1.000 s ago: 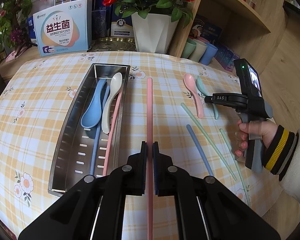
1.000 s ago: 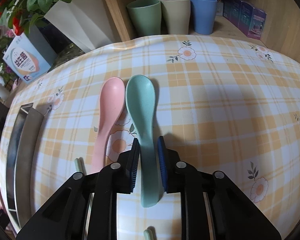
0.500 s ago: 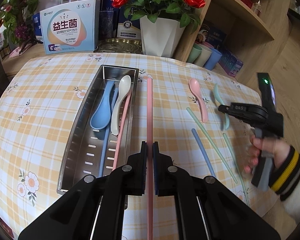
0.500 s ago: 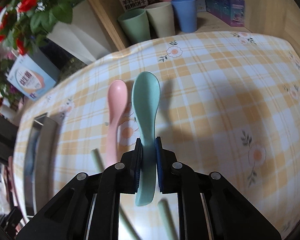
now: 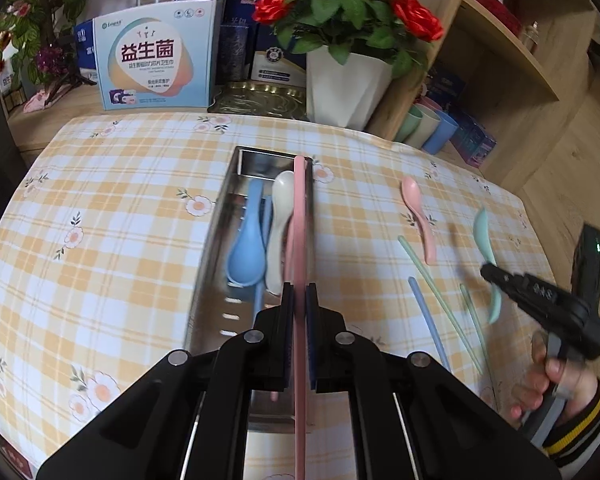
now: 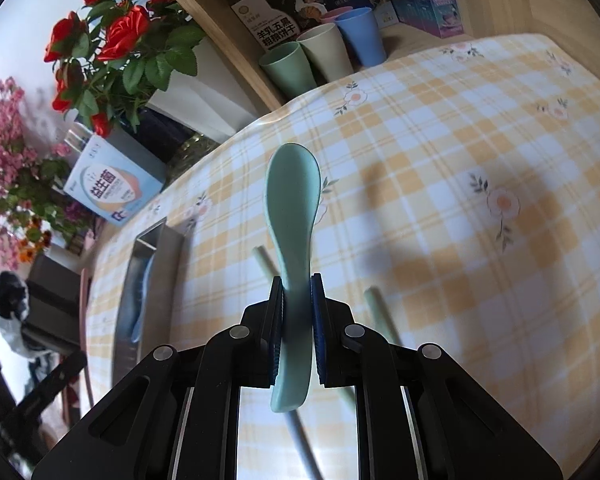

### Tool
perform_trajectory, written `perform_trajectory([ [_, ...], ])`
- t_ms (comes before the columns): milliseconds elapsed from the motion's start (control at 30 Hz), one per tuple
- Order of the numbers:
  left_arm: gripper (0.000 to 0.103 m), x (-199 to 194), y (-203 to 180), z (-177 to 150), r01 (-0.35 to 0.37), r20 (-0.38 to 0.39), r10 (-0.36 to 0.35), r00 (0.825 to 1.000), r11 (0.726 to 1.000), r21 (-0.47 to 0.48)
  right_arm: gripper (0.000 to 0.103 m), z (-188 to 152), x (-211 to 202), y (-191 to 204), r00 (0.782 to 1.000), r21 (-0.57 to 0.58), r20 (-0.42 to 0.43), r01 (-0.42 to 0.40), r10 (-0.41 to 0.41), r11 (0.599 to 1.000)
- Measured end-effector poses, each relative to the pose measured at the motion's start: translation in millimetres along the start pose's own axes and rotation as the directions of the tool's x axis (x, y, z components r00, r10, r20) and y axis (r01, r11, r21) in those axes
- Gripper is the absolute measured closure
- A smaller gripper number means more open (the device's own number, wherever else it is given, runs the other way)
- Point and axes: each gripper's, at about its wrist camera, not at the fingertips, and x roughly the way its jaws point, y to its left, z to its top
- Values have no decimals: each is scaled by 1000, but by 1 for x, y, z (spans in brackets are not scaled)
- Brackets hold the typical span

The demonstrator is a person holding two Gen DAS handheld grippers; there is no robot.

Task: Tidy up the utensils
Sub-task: 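Place the pink chopstick in the basket and open the left gripper while the right lifts the green spoon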

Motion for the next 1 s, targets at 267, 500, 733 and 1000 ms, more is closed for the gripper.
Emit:
perform_trajectory([
  [267, 97, 32, 23, 26, -24, -64, 24, 998, 1000, 1, 90, -6, -5, 5, 1000, -15, -3, -16, 16, 1000],
  [500, 97, 73, 17, 31, -52, -132, 61, 989, 996, 74, 90, -7, -5, 0, 1000, -3, -9, -17, 17, 1000],
  [733, 97, 96, 13, 27, -70, -179, 86, 980, 993, 95, 90, -8, -3, -6, 1000, 13, -18, -11, 12, 1000],
  [1000, 97, 105, 12, 24, -97, -203, 120, 972, 988, 119, 90, -9, -1, -7, 999, 17, -27, -18, 19, 1000],
])
